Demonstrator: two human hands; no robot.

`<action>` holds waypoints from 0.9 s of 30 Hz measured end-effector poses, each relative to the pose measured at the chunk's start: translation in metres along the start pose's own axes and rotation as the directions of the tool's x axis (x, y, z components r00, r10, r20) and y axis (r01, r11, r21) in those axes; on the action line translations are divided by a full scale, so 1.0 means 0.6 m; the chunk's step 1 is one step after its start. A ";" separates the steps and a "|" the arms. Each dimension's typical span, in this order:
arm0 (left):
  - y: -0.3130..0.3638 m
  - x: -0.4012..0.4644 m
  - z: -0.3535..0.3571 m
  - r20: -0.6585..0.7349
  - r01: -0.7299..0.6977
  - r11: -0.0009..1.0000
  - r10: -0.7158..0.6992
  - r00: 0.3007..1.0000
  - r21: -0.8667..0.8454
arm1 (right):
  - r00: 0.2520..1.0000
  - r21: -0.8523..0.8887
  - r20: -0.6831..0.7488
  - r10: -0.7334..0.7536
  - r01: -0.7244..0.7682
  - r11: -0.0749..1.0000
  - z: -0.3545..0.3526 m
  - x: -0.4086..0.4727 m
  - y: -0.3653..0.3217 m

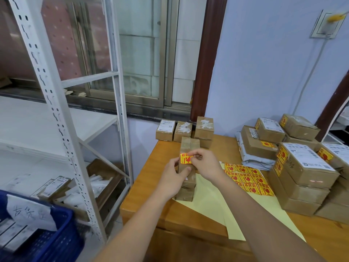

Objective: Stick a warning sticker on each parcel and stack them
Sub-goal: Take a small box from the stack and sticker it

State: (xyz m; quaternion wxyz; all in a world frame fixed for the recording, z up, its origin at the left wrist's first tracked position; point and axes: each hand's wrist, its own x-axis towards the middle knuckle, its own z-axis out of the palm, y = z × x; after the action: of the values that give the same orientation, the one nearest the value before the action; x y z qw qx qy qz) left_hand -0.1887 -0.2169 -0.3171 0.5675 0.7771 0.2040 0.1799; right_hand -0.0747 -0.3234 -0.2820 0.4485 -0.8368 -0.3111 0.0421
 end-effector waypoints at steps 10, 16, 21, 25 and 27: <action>0.000 -0.001 0.000 0.014 0.013 1.000 -0.013 1.000 -0.015 | 1.000 -0.024 -0.010 -0.007 0.006 1.000 0.005 0.005 -0.001; 0.004 0.001 -0.004 0.049 0.001 1.000 0.000 0.999 -0.022 | 1.000 -0.015 -0.022 -0.008 0.007 1.000 0.008 0.005 0.000; 0.008 0.002 -0.008 0.112 -0.032 0.998 0.027 0.993 0.047 | 0.999 -0.009 -0.032 -0.005 0.005 1.000 0.010 0.005 0.001; 0.004 0.008 -0.009 0.113 -0.030 0.997 0.022 0.993 0.073 | 0.999 0.000 -0.036 -0.012 0.012 1.000 0.011 0.001 0.003; 0.006 0.007 -0.010 0.122 -0.029 0.996 0.019 0.992 0.080 | 0.999 -0.001 -0.038 -0.018 0.018 1.000 0.010 0.000 0.002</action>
State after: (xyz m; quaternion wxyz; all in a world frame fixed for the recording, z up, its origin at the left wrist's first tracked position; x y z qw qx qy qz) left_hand -0.1877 -0.2108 -0.3118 0.5446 0.8114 0.1672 0.1310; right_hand -0.0764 -0.3194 -0.2867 0.4544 -0.8348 -0.3100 0.0220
